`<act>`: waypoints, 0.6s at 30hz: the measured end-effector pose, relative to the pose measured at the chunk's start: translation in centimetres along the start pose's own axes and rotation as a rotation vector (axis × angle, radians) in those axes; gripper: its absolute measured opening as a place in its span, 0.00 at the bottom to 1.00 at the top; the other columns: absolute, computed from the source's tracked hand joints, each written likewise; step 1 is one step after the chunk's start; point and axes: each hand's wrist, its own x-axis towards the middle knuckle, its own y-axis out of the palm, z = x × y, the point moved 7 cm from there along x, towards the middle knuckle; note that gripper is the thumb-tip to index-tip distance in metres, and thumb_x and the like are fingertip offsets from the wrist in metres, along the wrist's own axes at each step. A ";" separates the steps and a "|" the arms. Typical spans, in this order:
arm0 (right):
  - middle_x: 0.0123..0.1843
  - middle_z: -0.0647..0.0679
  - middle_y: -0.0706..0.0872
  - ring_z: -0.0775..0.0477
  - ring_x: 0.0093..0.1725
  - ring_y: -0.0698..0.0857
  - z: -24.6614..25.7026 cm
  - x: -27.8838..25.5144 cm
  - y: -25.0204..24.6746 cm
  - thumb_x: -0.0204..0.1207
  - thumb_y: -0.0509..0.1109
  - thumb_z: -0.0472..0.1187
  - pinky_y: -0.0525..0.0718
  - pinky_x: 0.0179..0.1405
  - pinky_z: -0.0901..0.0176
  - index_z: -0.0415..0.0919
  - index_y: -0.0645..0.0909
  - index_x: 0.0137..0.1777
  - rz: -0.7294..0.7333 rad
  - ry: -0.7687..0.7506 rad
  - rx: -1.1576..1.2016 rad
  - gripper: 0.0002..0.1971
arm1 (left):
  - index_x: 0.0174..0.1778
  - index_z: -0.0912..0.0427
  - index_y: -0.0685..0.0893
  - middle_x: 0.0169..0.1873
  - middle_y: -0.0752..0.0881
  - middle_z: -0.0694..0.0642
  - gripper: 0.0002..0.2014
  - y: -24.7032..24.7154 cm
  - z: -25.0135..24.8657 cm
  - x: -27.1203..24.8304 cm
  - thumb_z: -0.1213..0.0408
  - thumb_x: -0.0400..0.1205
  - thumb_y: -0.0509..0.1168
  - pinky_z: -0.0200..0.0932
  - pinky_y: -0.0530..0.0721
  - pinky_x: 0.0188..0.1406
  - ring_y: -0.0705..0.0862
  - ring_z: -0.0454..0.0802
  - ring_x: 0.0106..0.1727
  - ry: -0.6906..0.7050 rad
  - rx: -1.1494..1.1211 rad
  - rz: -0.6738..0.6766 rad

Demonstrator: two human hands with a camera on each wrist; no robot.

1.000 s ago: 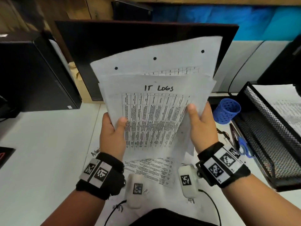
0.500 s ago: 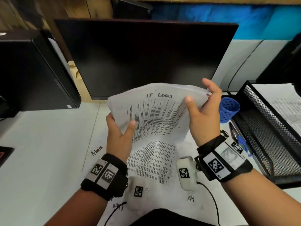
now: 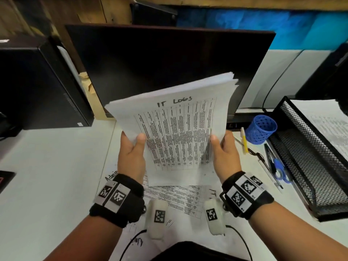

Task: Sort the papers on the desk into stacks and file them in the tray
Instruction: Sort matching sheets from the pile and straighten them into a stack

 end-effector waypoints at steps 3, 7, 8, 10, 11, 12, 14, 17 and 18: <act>0.48 0.61 0.80 0.73 0.44 0.79 -2.4 -1.1 0.5 0.85 0.56 0.39 0.75 0.42 0.81 0.44 0.70 0.58 0.018 0.045 -0.010 0.05 | 0.50 0.17 0.70 0.53 0.82 0.29 0.22 0.8 1.4 -0.8 0.60 0.86 0.57 0.37 0.79 0.54 0.80 0.32 0.59 -0.054 0.038 0.048; 0.51 0.70 0.76 0.84 0.45 0.75 -5.1 -2.4 1.1 0.86 0.54 0.36 0.68 0.41 0.94 0.50 0.67 0.60 0.099 0.128 -0.021 0.09 | 0.51 0.26 0.68 0.53 0.79 0.32 0.15 1.3 3.7 -1.6 0.58 0.86 0.57 0.46 0.76 0.63 0.80 0.40 0.58 -0.110 0.132 0.062; 0.51 0.70 0.76 0.83 0.46 0.74 -5.5 -2.5 1.1 0.86 0.54 0.36 0.67 0.40 0.94 0.51 0.67 0.60 0.120 0.149 -0.029 0.10 | 0.52 0.27 0.68 0.53 0.79 0.34 0.14 1.2 4.3 -1.6 0.58 0.85 0.57 0.48 0.76 0.64 0.80 0.42 0.59 -0.127 0.153 0.056; 0.51 0.71 0.76 0.82 0.47 0.74 -5.9 -2.5 0.7 0.85 0.55 0.35 0.66 0.42 0.94 0.51 0.68 0.61 0.139 0.159 -0.056 0.11 | 0.61 0.35 0.70 0.56 0.81 0.40 0.13 1.2 4.9 -1.6 0.59 0.85 0.58 0.49 0.75 0.67 0.79 0.46 0.63 -0.158 0.180 0.039; 0.52 0.71 0.76 0.84 0.47 0.74 -5.9 -2.3 0.4 0.85 0.55 0.34 0.66 0.43 0.95 0.51 0.69 0.61 0.140 0.151 -0.063 0.11 | 0.66 0.40 0.72 0.58 0.81 0.42 0.14 1.1 5.1 -1.6 0.58 0.85 0.58 0.48 0.75 0.68 0.78 0.46 0.64 -0.159 0.194 0.027; 0.52 0.69 0.77 0.85 0.46 0.74 -5.8 -2.1 -0.1 0.85 0.56 0.33 0.66 0.43 0.94 0.50 0.70 0.60 0.136 0.148 -0.069 0.11 | 0.69 0.44 0.74 0.60 0.81 0.44 0.16 1.1 4.9 -1.5 0.58 0.85 0.59 0.46 0.75 0.66 0.79 0.46 0.64 -0.153 0.210 0.017; 0.49 0.64 0.81 0.83 0.43 0.77 -5.8 -1.8 -1.2 0.84 0.57 0.34 0.70 0.41 0.91 0.46 0.72 0.58 0.124 0.157 -0.078 0.08 | 0.70 0.48 0.75 0.60 0.82 0.44 0.16 1.3 4.3 -1.4 0.59 0.85 0.59 0.41 0.74 0.61 0.79 0.44 0.62 -0.138 0.221 -0.012; 0.49 0.55 0.85 0.68 0.46 0.81 -5.7 -1.8 -3.4 0.83 0.60 0.38 0.75 0.46 0.73 0.45 0.75 0.58 0.124 0.172 -0.115 0.07 | 0.69 0.48 0.77 0.60 0.83 0.43 0.16 1.8 3.5 -0.9 0.59 0.84 0.60 0.41 0.74 0.61 0.79 0.43 0.61 -0.101 0.217 -0.048; 0.50 0.55 0.85 0.66 0.47 0.81 -5.9 -1.9 -4.1 0.83 0.61 0.40 0.75 0.47 0.70 0.45 0.75 0.59 0.139 0.174 -0.138 0.07 | 0.68 0.46 0.77 0.60 0.83 0.43 0.16 2.1 3.3 -0.7 0.58 0.84 0.61 0.44 0.75 0.64 0.80 0.44 0.62 -0.085 0.202 -0.057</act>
